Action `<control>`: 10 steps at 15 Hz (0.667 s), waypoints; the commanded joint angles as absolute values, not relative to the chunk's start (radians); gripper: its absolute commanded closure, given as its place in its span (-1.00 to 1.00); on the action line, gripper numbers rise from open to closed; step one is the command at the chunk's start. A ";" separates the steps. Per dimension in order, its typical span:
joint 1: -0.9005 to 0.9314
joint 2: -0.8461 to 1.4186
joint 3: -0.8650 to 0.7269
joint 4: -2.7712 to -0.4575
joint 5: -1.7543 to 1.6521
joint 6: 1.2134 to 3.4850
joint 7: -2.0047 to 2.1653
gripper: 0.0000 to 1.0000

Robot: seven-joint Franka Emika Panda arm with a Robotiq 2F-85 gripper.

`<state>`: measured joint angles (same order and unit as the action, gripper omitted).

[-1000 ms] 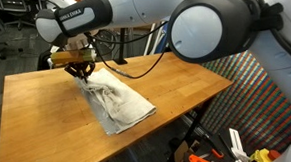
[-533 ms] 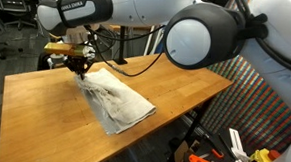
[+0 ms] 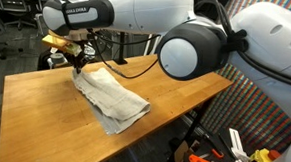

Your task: Fold the towel

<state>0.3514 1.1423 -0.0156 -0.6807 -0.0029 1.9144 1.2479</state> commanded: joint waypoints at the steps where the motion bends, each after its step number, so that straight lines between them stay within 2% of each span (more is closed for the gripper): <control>1: 0.334 1.205 -0.034 -0.575 -0.001 1.940 1.317 0.89; 4: 0.320 1.220 -0.042 -0.567 -0.008 1.934 1.334 0.86; 5: 0.314 1.222 -0.041 -0.565 -0.006 1.920 1.332 0.40; 6: 0.309 1.225 -0.038 -0.567 -0.004 1.915 1.325 0.33; 10: 0.277 1.166 0.019 -0.632 0.021 1.886 1.169 -0.26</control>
